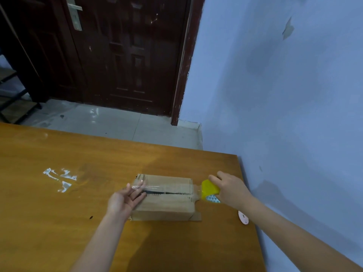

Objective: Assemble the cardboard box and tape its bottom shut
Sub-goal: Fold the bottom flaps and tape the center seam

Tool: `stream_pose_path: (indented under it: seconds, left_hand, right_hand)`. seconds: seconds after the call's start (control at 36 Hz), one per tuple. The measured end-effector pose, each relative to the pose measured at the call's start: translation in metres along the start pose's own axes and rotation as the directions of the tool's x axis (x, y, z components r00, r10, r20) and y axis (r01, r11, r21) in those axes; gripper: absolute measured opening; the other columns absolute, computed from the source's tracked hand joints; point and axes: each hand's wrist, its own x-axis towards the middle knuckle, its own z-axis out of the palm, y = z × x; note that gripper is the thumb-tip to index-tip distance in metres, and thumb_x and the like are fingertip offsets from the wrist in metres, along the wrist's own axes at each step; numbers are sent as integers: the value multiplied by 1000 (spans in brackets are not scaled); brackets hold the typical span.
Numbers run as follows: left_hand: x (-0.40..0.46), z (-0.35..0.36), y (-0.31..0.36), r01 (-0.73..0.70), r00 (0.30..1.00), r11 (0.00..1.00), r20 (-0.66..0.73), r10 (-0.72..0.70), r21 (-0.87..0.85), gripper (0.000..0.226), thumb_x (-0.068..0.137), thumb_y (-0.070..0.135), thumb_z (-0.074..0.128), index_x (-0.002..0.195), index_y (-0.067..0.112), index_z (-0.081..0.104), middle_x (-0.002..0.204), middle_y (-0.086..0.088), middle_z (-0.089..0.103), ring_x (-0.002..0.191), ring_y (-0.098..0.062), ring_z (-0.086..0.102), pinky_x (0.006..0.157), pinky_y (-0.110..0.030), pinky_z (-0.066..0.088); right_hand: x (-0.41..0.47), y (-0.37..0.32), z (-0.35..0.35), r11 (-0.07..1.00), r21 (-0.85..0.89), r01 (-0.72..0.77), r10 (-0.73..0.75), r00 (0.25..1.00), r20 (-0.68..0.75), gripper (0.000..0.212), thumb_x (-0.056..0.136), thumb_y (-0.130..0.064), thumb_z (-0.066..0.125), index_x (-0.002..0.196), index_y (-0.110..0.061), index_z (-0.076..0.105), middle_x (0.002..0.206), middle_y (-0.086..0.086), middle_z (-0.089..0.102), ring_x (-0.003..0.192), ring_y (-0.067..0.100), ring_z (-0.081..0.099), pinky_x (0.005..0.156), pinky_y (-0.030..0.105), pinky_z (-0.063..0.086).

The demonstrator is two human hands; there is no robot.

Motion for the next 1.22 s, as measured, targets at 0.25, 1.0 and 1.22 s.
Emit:
stream_pose_path:
  seconds: [0.25,1.0,1.22]
  left_hand:
    - [5,0,0,1,999,999,-35,0,34,18,101,9,34,93,-2,45,95,-23,66,77,-29,70,62,-47,57]
    - [-1,-20,10,197,980,917,93,-175,-347,51,77,11,48,127,17,37,122,-30,58,111,-46,57,90,-67,36]
    - [2,-23,7,223,974,891,132,-185,-397,39,85,13,44,124,15,40,120,-30,59,111,-47,57,90,-67,36]
  right_hand:
    - [-1,15,-1,987,-144,72,-55,991,120,63,19,-19,92,79,-18,71,59,-1,56,44,13,49,38,19,27]
    - [12,-8,31,993,-60,97,-83,975,204,53,79,4,53,128,-13,46,115,12,53,96,28,52,76,34,40]
    - [14,-13,43,997,-56,56,-43,978,204,52,78,5,53,127,-12,47,117,12,53,100,30,52,81,36,41]
